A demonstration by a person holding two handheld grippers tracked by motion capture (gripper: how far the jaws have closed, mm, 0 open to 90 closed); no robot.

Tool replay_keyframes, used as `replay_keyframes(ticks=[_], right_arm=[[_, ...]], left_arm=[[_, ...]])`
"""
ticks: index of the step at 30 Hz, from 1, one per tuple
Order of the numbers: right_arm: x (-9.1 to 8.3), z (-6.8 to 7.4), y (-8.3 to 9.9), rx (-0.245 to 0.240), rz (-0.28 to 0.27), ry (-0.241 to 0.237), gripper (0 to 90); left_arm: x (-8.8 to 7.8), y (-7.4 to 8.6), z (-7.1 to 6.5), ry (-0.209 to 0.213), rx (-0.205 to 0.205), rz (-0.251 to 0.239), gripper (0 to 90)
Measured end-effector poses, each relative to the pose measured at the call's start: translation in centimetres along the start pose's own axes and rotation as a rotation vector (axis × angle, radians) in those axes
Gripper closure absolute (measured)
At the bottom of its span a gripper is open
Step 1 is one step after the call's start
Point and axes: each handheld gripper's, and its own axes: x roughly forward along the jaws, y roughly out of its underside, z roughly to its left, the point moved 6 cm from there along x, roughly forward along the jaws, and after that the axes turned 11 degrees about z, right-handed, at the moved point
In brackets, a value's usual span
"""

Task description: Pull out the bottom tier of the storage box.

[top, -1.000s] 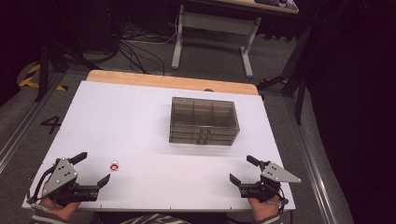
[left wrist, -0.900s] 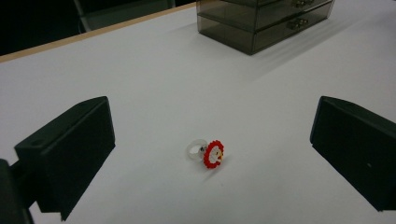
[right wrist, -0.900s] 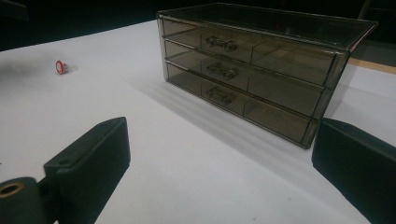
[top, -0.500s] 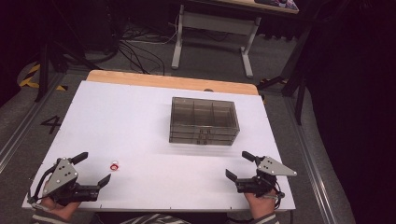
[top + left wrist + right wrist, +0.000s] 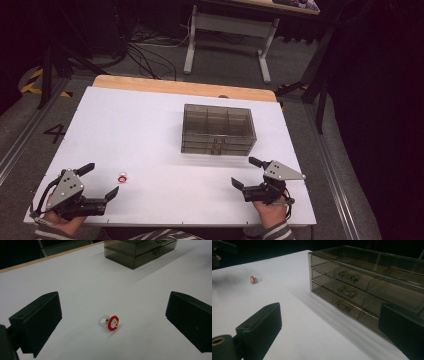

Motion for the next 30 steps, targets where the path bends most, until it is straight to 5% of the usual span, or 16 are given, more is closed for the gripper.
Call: replay_keyframes(ticks=[30], right_arm=[[3.3,0.8,-2.0,-0.039,0.034,-0.052,5.9]], left_arm=[[0.3,0.0,0.0,-0.001,0.012,0.013,1.2]])
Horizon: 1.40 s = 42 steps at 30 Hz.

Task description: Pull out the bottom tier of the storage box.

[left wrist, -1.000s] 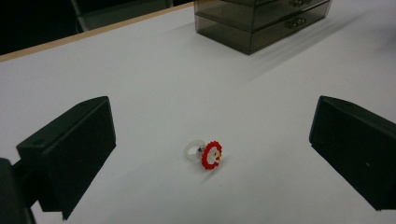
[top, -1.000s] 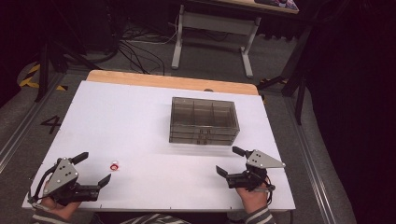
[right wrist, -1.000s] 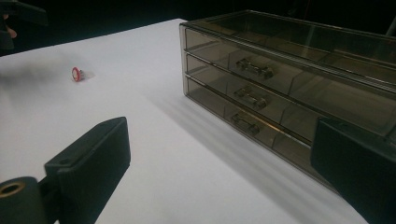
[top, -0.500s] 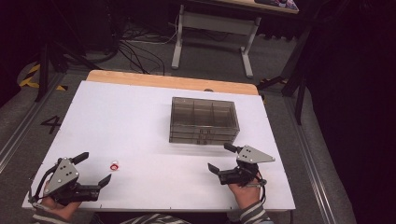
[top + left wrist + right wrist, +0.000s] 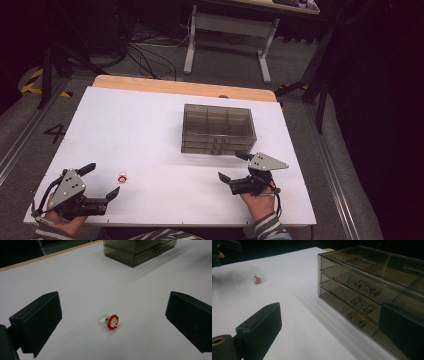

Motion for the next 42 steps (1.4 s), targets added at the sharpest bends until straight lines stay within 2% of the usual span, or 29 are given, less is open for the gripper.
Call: replay_keyframes(ticks=[11,20,30,33,42], right_arm=[[1.0,0.1,-0.7,-0.023,0.012,-0.008,5.9],[1.9,0.4,-1.2,-0.063,0.036,-0.009,5.8],[1.7,0.3,-1.2,-0.107,0.06,0.042,9.6],[1.6,0.4,-1.2,-0.13,0.079,0.082,14.5],[1.5,0.4,-1.2,-0.148,0.092,0.11,20.1]], left_arm=[[0.1,0.0,-0.1,0.005,-0.001,0.003,1.2],[0.1,0.0,-0.1,0.005,0.007,0.006,1.2],[0.1,0.0,-0.2,0.004,0.009,0.007,1.3],[0.1,0.0,-0.2,0.006,0.009,0.006,1.3],[0.1,0.0,-0.2,0.006,0.014,0.007,1.3]])
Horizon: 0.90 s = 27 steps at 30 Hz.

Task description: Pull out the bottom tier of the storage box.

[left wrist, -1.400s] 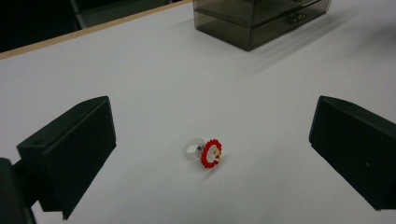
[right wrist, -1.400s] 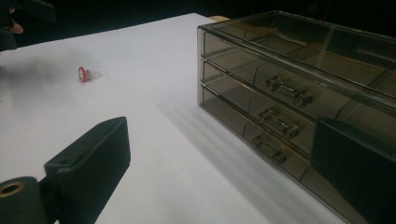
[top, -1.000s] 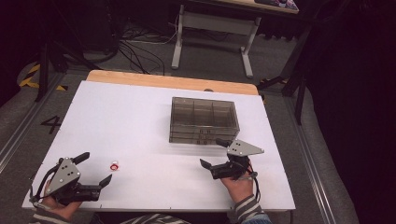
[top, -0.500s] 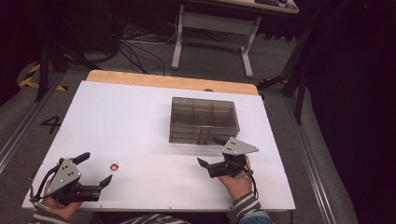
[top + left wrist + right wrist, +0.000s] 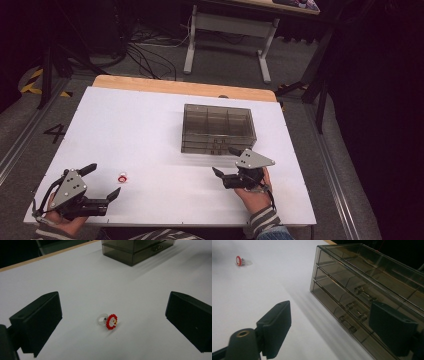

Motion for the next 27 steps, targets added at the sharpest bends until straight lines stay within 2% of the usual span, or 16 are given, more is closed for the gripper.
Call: replay_keyframes(ticks=[3,5,6,8,10,15,17,24,27], right_arm=[[-0.04,0.05,-0.04,-0.023,0.001,0.021,21.7],[-0.13,-0.08,-0.16,-0.069,-0.002,0.055,24.8],[-0.13,-0.08,-0.16,-0.069,-0.002,0.055,24.8],[-0.19,-0.19,-0.34,-0.104,-0.006,0.064,27.5],[-0.19,-0.19,-0.35,-0.116,-0.001,0.072,28.1],[-0.19,-0.07,-0.38,-0.189,0.035,0.132,29.9],[-0.23,-0.1,-0.42,-0.199,0.041,0.153,30.0],[-0.15,-0.05,-0.39,-0.214,0.055,0.172,30.5],[0.12,0.09,-0.27,-0.246,0.076,0.203,33.5]], left_arm=[[0.0,0.0,0.01,0.0,-0.001,0.0,1.3],[0.0,-0.01,0.02,-0.001,-0.001,-0.001,1.3],[0.0,-0.01,0.02,-0.001,-0.001,-0.001,1.3],[0.0,0.0,0.01,0.0,-0.003,-0.001,1.4],[0.0,0.0,0.03,-0.002,-0.004,0.0,1.3],[0.01,0.0,0.05,-0.002,-0.006,-0.001,1.3],[0.02,0.0,0.04,-0.002,-0.006,0.0,1.3],[0.05,0.0,0.06,-0.003,-0.002,0.001,1.3],[0.06,0.01,0.04,-0.004,-0.004,0.001,1.3]])
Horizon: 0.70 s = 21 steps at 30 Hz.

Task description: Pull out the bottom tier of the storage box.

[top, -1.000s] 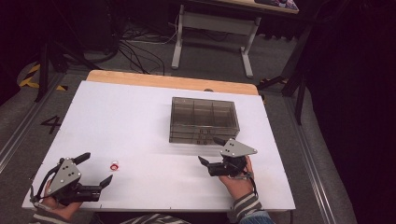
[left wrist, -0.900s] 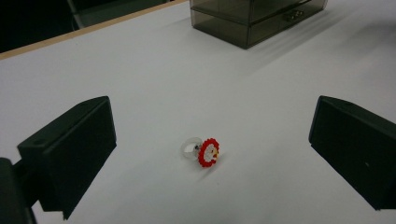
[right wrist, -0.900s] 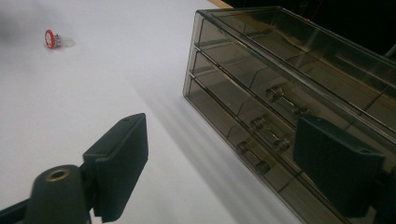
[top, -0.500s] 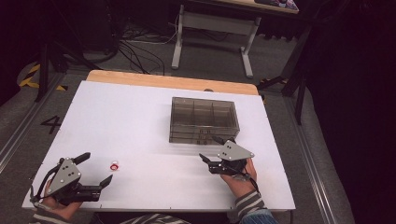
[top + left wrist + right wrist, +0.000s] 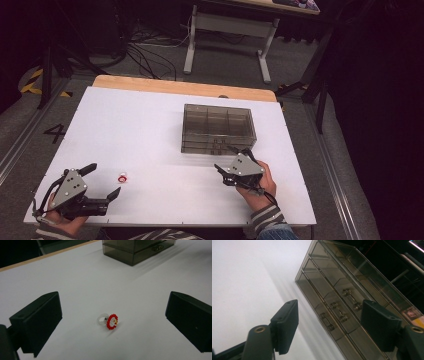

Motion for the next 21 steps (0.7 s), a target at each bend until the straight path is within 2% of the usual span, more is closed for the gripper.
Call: replay_keyframes(ticks=[2,3,21], right_arm=[[0.1,0.1,0.1,-0.011,0.011,0.008,34.3],[0.2,0.2,0.2,-0.031,0.023,0.03,36.5],[1.5,1.0,0.5,-0.141,0.096,0.147,45.5]], left_arm=[[0.0,0.0,0.0,0.0,0.003,0.0,1.3],[0.0,0.0,0.0,0.0,0.0,-0.001,1.3],[-0.1,0.0,0.0,-0.001,0.001,-0.002,1.3]])
